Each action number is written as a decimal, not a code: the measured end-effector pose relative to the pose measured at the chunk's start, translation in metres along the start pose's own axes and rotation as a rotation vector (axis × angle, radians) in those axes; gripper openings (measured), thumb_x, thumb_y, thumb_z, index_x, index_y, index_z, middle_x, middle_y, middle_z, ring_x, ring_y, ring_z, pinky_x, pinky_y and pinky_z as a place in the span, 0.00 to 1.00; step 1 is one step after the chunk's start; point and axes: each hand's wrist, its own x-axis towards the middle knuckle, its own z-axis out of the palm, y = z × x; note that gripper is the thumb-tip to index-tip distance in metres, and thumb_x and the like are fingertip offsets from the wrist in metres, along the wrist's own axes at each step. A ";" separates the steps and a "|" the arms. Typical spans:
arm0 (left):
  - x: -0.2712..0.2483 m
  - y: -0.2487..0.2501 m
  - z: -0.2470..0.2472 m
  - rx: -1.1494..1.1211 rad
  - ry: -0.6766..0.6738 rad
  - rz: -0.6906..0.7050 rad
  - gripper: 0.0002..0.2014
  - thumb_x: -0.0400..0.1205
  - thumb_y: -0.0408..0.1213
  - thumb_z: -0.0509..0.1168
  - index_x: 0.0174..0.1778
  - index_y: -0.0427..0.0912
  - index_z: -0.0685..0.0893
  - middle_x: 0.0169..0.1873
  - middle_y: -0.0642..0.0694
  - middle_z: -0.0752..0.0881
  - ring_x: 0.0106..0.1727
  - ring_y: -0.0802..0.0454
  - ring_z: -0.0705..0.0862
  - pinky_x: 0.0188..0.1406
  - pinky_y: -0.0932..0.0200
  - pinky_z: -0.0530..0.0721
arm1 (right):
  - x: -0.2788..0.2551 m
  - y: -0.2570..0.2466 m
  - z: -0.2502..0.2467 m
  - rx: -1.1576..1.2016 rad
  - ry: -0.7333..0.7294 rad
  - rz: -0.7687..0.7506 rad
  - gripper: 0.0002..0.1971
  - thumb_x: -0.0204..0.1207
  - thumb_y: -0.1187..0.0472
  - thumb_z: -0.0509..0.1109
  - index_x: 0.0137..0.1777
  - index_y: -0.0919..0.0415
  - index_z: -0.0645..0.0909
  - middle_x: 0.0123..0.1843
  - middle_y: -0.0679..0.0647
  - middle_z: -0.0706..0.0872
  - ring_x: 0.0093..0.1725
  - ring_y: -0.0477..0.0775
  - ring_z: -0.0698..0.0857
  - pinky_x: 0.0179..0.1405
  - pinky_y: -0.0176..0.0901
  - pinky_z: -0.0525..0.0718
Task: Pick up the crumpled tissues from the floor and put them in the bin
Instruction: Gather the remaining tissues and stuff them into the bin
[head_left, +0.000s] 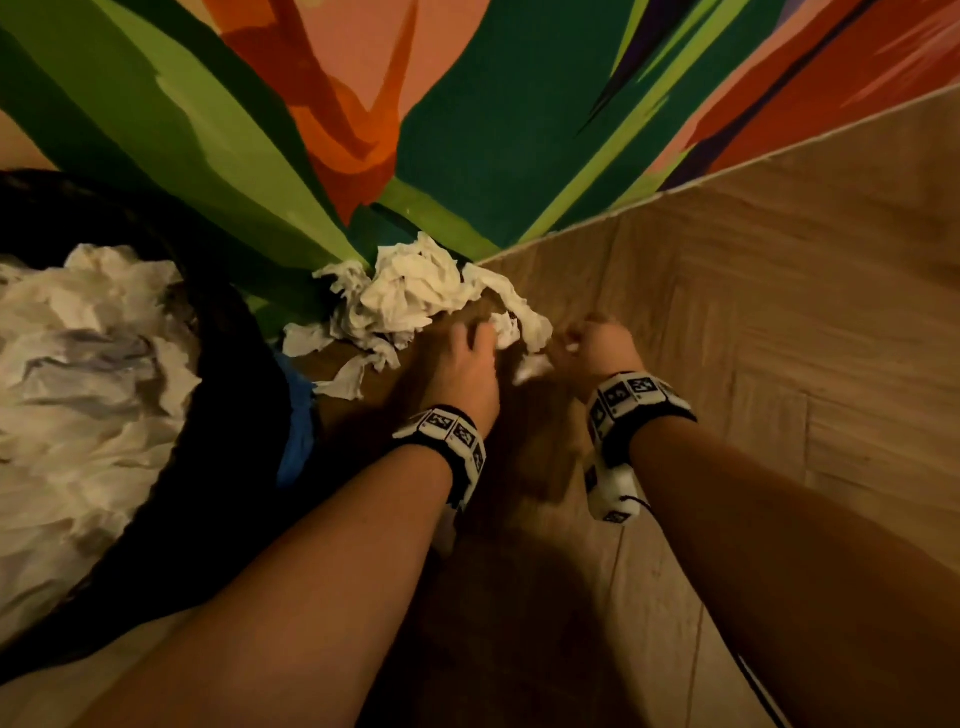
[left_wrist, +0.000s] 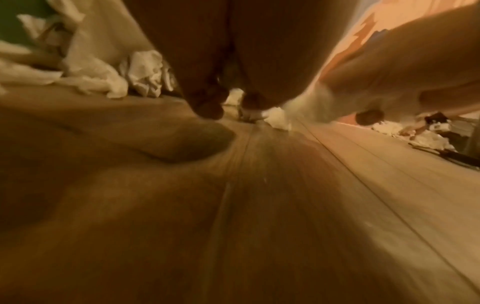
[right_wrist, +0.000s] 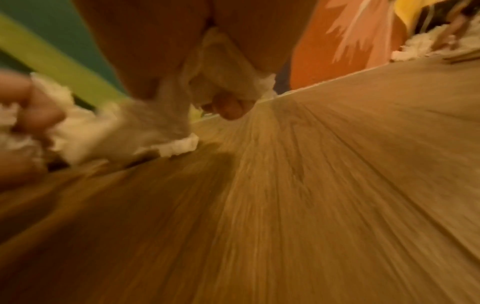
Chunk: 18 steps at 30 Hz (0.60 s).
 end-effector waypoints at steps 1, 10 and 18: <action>0.003 0.000 0.000 0.007 0.043 0.039 0.32 0.75 0.23 0.65 0.70 0.53 0.64 0.73 0.41 0.61 0.60 0.38 0.79 0.51 0.47 0.83 | 0.002 -0.002 0.004 -0.042 -0.034 -0.052 0.08 0.74 0.52 0.75 0.44 0.52 0.79 0.63 0.54 0.75 0.57 0.58 0.80 0.54 0.44 0.78; 0.008 -0.006 -0.008 0.285 -0.324 0.142 0.32 0.81 0.26 0.59 0.79 0.57 0.61 0.79 0.50 0.58 0.76 0.38 0.62 0.65 0.40 0.78 | 0.009 -0.013 0.019 -0.403 -0.379 -0.176 0.31 0.78 0.45 0.71 0.80 0.50 0.69 0.83 0.53 0.65 0.81 0.62 0.62 0.79 0.53 0.66; -0.037 -0.024 -0.026 0.195 -0.443 -0.011 0.22 0.82 0.34 0.65 0.71 0.50 0.68 0.74 0.39 0.64 0.63 0.35 0.79 0.61 0.42 0.82 | -0.015 -0.013 0.025 -0.099 -0.314 0.139 0.17 0.76 0.63 0.74 0.62 0.47 0.80 0.57 0.50 0.80 0.51 0.54 0.82 0.51 0.46 0.86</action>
